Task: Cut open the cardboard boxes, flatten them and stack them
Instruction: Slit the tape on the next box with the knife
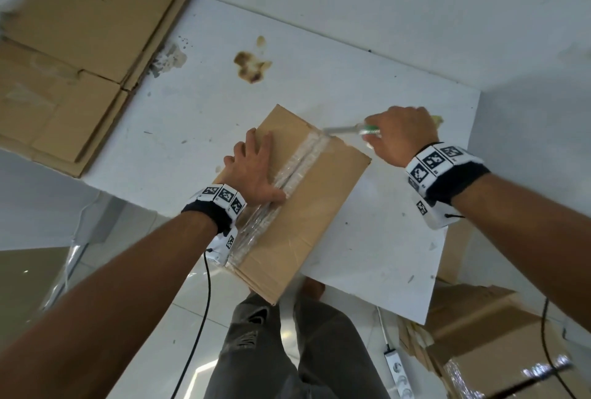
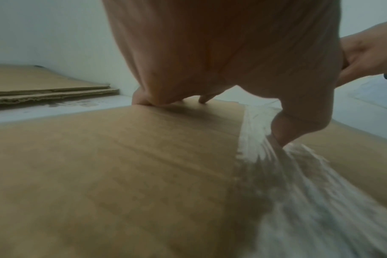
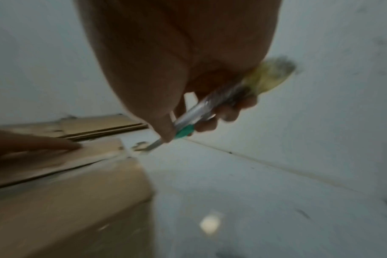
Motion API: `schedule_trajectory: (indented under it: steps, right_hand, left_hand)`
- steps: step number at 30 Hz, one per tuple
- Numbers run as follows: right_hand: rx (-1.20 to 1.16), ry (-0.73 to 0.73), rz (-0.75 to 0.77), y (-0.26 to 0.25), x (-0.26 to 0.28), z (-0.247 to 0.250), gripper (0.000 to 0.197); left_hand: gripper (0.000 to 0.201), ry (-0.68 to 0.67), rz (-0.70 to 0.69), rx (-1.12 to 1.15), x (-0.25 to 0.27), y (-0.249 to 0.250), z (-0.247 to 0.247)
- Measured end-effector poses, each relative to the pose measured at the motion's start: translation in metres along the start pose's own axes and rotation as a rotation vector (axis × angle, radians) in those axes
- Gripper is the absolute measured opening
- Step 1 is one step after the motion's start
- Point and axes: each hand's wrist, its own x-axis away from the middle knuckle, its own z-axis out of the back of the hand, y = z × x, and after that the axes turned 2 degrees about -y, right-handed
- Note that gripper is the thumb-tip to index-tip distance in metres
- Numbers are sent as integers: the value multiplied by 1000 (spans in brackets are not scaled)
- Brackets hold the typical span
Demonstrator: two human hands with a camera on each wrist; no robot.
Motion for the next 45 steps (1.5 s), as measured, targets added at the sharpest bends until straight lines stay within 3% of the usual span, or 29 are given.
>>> schedule_trajectory:
  steps: [4,10,12,14,17,21,24,32,37,42,45]
  right_hand:
    - [-249,-5,-223,26,13,-6,38]
    - [-961,-305,-244,-46,45,-55,40]
    - [-1237,-370,-306,-63,57,-68,33]
    - [-1548,-459,-355,-77,72,-79,28]
    - [-1708,-504,-362,-94,89,-93,27]
    - [-1659,-261,-383,-94,89,-97,21]
    - [-1569,-194,-326,-86,81,-94,23]
    - [-1247,-311,-232,-64,58,-71,21]
    - [-924,-561,-60,-35,51,-39,19]
    - [-962,-488,-65,-22,70,-45,20]
    - [-1035,-399,-146,-22,82,-59,17]
  left_hand:
    - [142,-30,-13,-48,2,-6,-1]
    - [102,2,-47,-141,6,12,2]
    - [92,108,13,-1,11,13,-4]
    - [69,291,81,183,14,10,-17]
    - [47,469,157,360,14,2,-34]
    - [50,500,177,379,12,0,-45]
    - [52,501,178,349,12,0,-48]
    - [52,502,180,355,12,1,-47]
    - [53,463,190,370,11,1,-44]
    - [59,409,164,367,13,5,-36]
    - [58,510,44,307,24,8,-32]
